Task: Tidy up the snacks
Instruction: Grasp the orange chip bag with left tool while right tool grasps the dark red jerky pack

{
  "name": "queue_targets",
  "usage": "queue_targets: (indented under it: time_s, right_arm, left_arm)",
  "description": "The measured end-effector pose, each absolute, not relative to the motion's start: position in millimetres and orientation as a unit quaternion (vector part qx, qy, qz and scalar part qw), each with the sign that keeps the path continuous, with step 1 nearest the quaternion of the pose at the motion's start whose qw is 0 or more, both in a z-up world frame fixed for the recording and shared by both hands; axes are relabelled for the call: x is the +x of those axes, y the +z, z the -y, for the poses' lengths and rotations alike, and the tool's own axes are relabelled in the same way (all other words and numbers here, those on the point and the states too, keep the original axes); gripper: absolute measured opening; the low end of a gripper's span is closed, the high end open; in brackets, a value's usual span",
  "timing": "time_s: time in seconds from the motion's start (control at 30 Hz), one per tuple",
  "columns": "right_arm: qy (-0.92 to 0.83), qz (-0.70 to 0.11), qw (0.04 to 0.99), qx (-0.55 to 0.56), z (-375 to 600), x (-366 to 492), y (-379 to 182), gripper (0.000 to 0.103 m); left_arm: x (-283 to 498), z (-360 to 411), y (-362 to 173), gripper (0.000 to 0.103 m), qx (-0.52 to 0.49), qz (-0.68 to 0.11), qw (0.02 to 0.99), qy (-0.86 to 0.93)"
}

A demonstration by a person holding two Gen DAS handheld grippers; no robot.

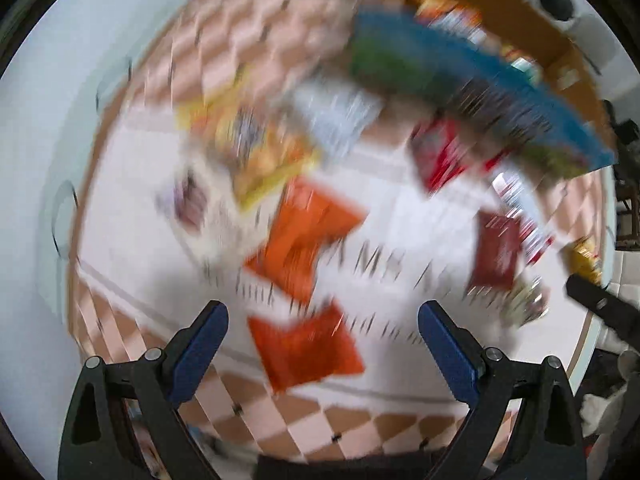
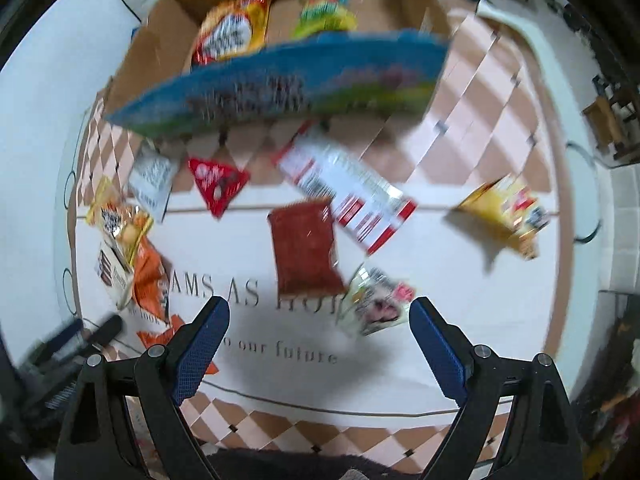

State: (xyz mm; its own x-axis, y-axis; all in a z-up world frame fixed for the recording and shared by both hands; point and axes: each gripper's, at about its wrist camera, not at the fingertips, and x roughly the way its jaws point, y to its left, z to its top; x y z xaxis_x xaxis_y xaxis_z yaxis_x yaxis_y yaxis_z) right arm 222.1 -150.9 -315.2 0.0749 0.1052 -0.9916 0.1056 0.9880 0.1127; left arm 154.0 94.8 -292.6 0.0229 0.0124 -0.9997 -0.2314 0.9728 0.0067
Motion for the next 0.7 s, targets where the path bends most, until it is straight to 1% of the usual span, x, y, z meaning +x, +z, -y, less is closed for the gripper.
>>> queue_targets:
  time_s: [0.1,0.2,0.4,0.43,0.47,0.5,0.57,0.7]
  right_arm:
    - [0.002,-0.696,0.715,0.074,142,223,-339,0.094]
    - [0.0,-0.705,0.706,0.067,134,229,-353,0.094]
    - [-0.016,-0.722,0.688,0.071,127,248,-379,0.094]
    - [-0.018,-0.726,0.684,0.073,127,252,-385,0.094]
    - [-0.022,-0.728,0.682,0.076,127,255,-389,0.094]
    - [-0.024,-0.729,0.68,0.076,126,258,-394,0.094]
    - [-0.034,-0.735,0.674,0.067,125,265,-405,0.093]
    - [-0.043,-0.744,0.663,0.062,121,272,-424,0.092]
  left_arm:
    - [138,-110,-327,0.097,-0.133,-0.726,0.669,0.09]
    - [128,-118,-352,0.097,-0.165,-0.742,0.642,0.096]
    - [121,-112,-386,0.097,-0.159,-0.76,0.624,0.09]
    - [120,-109,-389,0.094,-0.154,-0.762,0.623,0.088]
    - [119,-106,-392,0.085,-0.143,-0.762,0.625,0.09]
    - [118,-103,-394,0.079,-0.141,-0.762,0.626,0.089]
    - [117,-99,-396,0.07,-0.14,-0.762,0.627,0.085]
    - [117,-82,-390,0.063,-0.112,-0.753,0.643,0.082]
